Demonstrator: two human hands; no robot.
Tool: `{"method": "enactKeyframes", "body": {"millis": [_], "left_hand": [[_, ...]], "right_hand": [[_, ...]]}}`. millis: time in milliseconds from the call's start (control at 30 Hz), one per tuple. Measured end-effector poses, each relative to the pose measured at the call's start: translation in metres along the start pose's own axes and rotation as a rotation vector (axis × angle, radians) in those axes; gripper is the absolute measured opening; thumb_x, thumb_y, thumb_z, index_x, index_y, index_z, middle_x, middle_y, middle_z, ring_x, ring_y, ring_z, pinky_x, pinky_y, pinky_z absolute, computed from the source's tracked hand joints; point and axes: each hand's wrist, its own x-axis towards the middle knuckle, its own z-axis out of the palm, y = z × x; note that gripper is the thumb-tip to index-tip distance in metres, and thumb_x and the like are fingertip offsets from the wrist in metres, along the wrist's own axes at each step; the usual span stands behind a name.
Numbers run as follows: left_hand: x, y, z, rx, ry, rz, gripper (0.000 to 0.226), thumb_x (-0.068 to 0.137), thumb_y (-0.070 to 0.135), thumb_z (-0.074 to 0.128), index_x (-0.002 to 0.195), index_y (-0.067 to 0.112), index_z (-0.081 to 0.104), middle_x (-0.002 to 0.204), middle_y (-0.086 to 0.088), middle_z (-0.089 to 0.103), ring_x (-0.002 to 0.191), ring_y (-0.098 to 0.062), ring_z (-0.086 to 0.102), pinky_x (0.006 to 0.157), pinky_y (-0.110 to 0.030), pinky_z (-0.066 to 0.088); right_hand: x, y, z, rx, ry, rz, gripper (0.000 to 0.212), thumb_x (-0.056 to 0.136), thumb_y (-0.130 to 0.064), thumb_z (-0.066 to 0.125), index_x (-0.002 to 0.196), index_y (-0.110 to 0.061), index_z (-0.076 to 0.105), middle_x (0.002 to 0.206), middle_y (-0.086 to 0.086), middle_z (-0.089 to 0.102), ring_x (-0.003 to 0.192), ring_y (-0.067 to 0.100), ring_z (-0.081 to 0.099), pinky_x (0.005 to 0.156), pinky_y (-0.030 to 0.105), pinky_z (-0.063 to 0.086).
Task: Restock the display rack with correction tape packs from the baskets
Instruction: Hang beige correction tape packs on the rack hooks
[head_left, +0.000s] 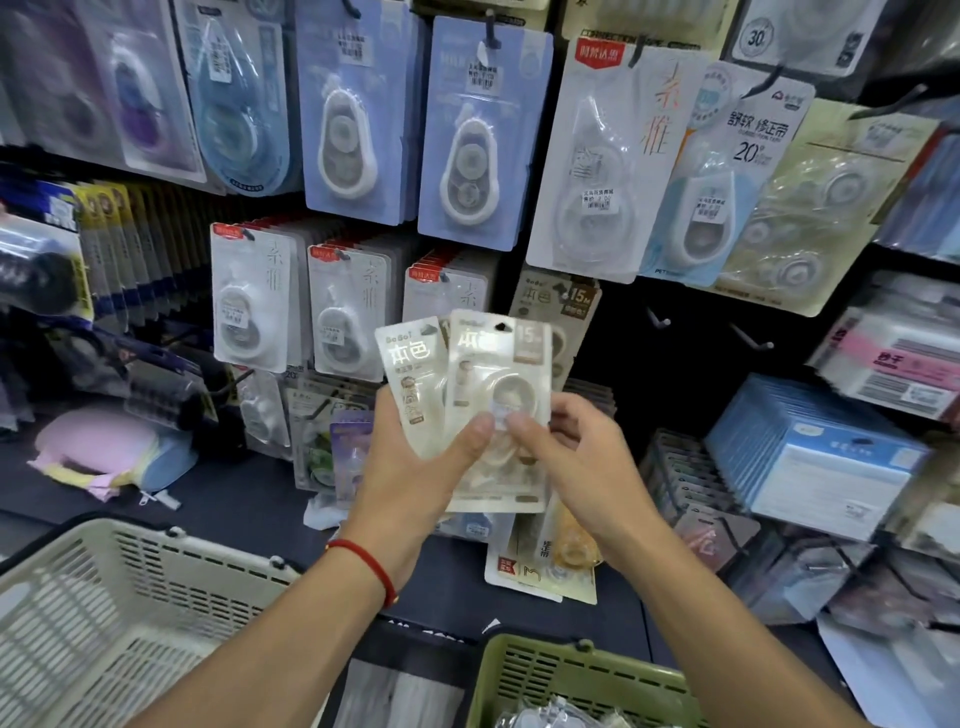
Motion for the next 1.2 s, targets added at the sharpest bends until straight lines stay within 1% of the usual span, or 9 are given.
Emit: {"method": "enactKeyframes", "body": {"millis": [100,200,400,533,600,733,933,1067,1200], "left_hand": [[0.006,-0.006,-0.004,0.021,0.043,-0.033,0.052,0.094,0.020,0.078,0.133,0.042,0.051,0.120,0.021,0.073,0.113,-0.004,0.071,0.094,-0.034,0.057],[0.008,-0.009,-0.007,0.082,0.067,-0.027,0.059,0.091,0.006,0.074,0.132,0.041,0.048,0.108,0.027,0.072,0.100,0.004,0.070,0.071,-0.016,0.058],[0.004,-0.003,-0.005,0.163,0.084,0.018,0.058,0.093,0.007,0.073,0.132,0.041,0.045,0.109,0.034,0.067,0.100,0.013,0.065,0.069,-0.005,0.052],[0.003,0.003,-0.005,0.189,0.120,0.045,0.056,0.093,0.003,0.070,0.129,0.038,0.044,0.116,0.022,0.067,0.101,0.012,0.065,0.068,-0.006,0.052],[0.002,0.005,-0.005,0.205,0.146,0.058,0.058,0.092,0.003,0.072,0.130,0.034,0.040,0.124,0.017,0.064,0.099,0.014,0.064,0.066,-0.006,0.053],[0.000,0.006,-0.008,0.267,0.119,0.077,0.065,0.088,0.003,0.078,0.127,0.038,0.038,0.118,0.012,0.070,0.100,0.005,0.070,0.069,-0.011,0.056],[-0.002,0.005,0.000,0.154,-0.109,-0.021,0.072,0.089,0.005,0.080,0.132,0.052,0.046,0.109,0.003,0.081,0.103,-0.013,0.077,0.079,-0.021,0.060],[-0.001,0.005,0.006,0.174,-0.147,-0.019,0.075,0.093,0.008,0.077,0.149,0.045,0.044,0.120,0.003,0.074,0.109,-0.011,0.073,0.086,-0.027,0.061],[0.001,0.004,0.014,0.188,-0.195,-0.018,0.072,0.093,-0.009,0.068,0.145,0.037,0.047,0.132,0.011,0.065,0.116,-0.002,0.066,0.082,-0.016,0.056]], "right_hand": [[0.004,-0.004,-0.009,0.119,0.137,0.021,0.027,0.095,-0.032,0.076,0.118,-0.025,0.063,0.107,-0.003,0.080,0.097,0.019,0.078,0.081,0.041,0.064],[0.010,-0.007,-0.018,0.075,0.211,-0.001,0.030,0.095,-0.037,0.076,0.119,-0.028,0.061,0.109,-0.005,0.079,0.098,0.014,0.078,0.088,0.049,0.063],[0.017,-0.013,-0.022,0.100,0.229,0.015,0.038,0.091,-0.045,0.077,0.121,-0.026,0.064,0.106,-0.003,0.081,0.096,0.017,0.079,0.090,0.054,0.062],[0.019,-0.016,-0.023,0.088,0.289,-0.025,0.043,0.086,-0.054,0.078,0.116,-0.025,0.069,0.100,-0.002,0.081,0.094,0.020,0.079,0.089,0.052,0.062],[0.023,-0.015,-0.024,-0.059,0.287,0.005,0.043,0.089,-0.057,0.074,0.115,-0.024,0.067,0.100,-0.005,0.079,0.100,0.019,0.076,0.087,0.047,0.061],[0.023,-0.008,-0.021,-0.600,0.268,0.070,0.070,0.096,-0.056,0.065,0.151,-0.018,0.044,0.145,0.002,0.052,0.139,0.023,0.045,0.110,0.041,0.044],[0.007,0.002,-0.007,-0.069,-0.129,0.032,0.029,0.097,-0.037,0.074,0.122,-0.027,0.064,0.111,-0.012,0.078,0.102,0.005,0.074,0.082,0.020,0.058],[0.007,0.005,-0.010,0.020,0.041,-0.007,0.026,0.096,-0.030,0.076,0.117,-0.027,0.061,0.104,-0.008,0.080,0.093,0.010,0.078,0.072,0.021,0.060],[0.016,-0.003,-0.019,0.019,0.201,0.021,0.025,0.096,-0.035,0.074,0.116,-0.027,0.061,0.103,-0.002,0.080,0.094,0.015,0.078,0.084,0.045,0.064]]}}
